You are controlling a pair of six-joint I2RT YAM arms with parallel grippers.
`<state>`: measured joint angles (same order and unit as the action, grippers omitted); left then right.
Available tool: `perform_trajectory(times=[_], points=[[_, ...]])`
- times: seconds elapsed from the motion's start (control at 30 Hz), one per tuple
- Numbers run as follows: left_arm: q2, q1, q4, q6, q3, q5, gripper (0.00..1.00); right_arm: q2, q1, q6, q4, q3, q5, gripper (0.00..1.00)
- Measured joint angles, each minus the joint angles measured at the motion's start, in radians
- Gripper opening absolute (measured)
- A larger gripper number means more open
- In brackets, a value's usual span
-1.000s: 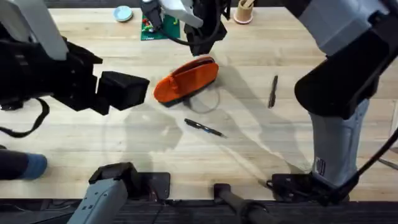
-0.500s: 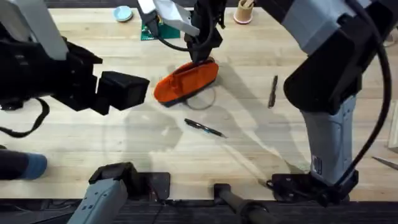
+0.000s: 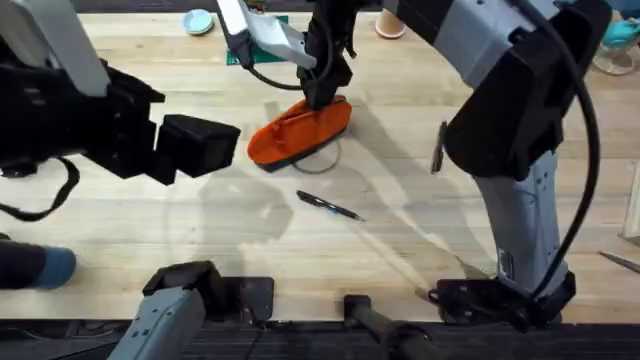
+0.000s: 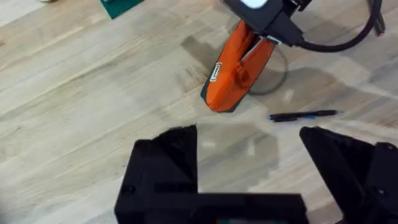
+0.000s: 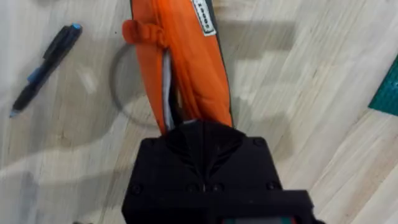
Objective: Unzip the bag, pick up the pens from the table one at a time and place them inside, then zip the bag closed.
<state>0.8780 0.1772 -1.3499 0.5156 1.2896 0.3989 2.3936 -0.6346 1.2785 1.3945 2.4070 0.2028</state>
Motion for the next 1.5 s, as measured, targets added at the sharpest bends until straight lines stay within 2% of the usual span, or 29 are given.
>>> perform_trajectory(times=[0.37, 0.53, 0.77, 0.83, 0.9, 1.07, 1.13, 1.5], points=[[0.0, 0.0, 0.0, 0.0, 0.0, 0.0, 0.994, 0.03, 0.0, 0.0, 0.003, 0.002, 0.016, 0.032], [0.0, 0.0, 0.0, 0.0, 0.0, 0.0, 0.995, 0.052, 0.0, 0.0, 0.018, 0.003, 0.03, 0.084], [0.0, 0.0, 0.0, 0.0, 0.0, 0.0, 0.995, 0.052, 0.0, -0.001, 0.043, 0.003, 0.034, 0.087], [0.0, 0.0, 0.0, 0.0, 0.0, 0.0, 0.995, 0.052, 0.0, -0.003, 0.043, 0.003, 0.035, 0.167], [0.0, 0.0, 0.0, 0.0, 0.0, 0.0, 0.995, 0.052, 0.0, -0.007, 0.043, 0.003, 0.037, 0.316], [0.0, 0.0, 0.0, 0.0, 0.0, 0.0, 0.995, 0.052, 0.0, -0.005, 0.044, 0.003, 0.037, 0.958], [0.0, 0.0, 0.0, 0.0, 0.0, 0.0, 0.995, 0.052, 0.0, -0.007, 0.043, 0.003, 0.037, 0.992], [0.0, 0.0, 0.0, 0.0, 0.0, 0.0, 0.994, 0.052, 0.003, -0.008, 0.041, 0.003, 0.063, 0.996]])
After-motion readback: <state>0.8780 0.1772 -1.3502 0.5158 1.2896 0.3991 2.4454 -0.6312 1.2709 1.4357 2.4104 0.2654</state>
